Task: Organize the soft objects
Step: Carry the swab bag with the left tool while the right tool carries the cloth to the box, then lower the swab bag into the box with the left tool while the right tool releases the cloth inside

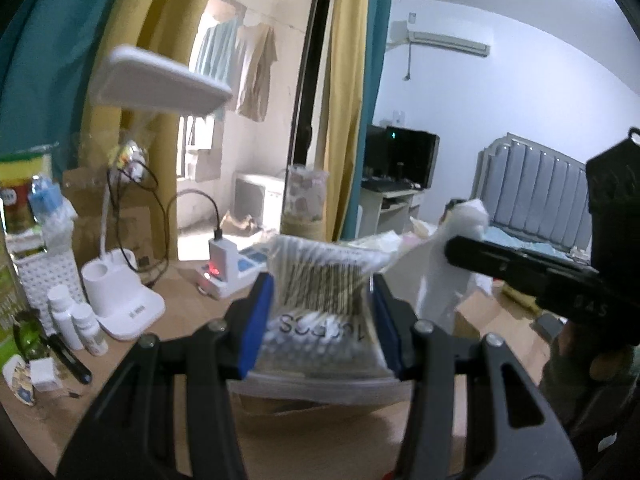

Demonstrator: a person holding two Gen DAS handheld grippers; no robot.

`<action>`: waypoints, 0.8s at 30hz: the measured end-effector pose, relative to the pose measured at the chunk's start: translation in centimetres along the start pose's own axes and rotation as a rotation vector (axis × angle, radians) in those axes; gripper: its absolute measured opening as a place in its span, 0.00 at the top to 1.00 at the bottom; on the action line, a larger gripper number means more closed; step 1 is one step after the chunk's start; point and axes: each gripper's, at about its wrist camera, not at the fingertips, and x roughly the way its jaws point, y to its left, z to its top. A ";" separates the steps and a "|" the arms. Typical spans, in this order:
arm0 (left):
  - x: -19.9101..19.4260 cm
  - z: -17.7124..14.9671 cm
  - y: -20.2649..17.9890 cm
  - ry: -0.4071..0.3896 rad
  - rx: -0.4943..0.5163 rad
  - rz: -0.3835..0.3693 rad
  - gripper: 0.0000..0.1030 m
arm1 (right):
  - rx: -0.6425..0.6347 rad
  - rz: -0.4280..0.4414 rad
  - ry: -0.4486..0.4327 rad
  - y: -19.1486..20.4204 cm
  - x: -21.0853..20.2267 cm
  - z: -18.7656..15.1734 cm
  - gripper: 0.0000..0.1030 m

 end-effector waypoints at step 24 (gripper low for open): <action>6.8 -4.6 0.4 0.256 -0.023 0.049 0.51 | 0.080 -0.036 0.281 -1.4 8.0 -5.4 0.93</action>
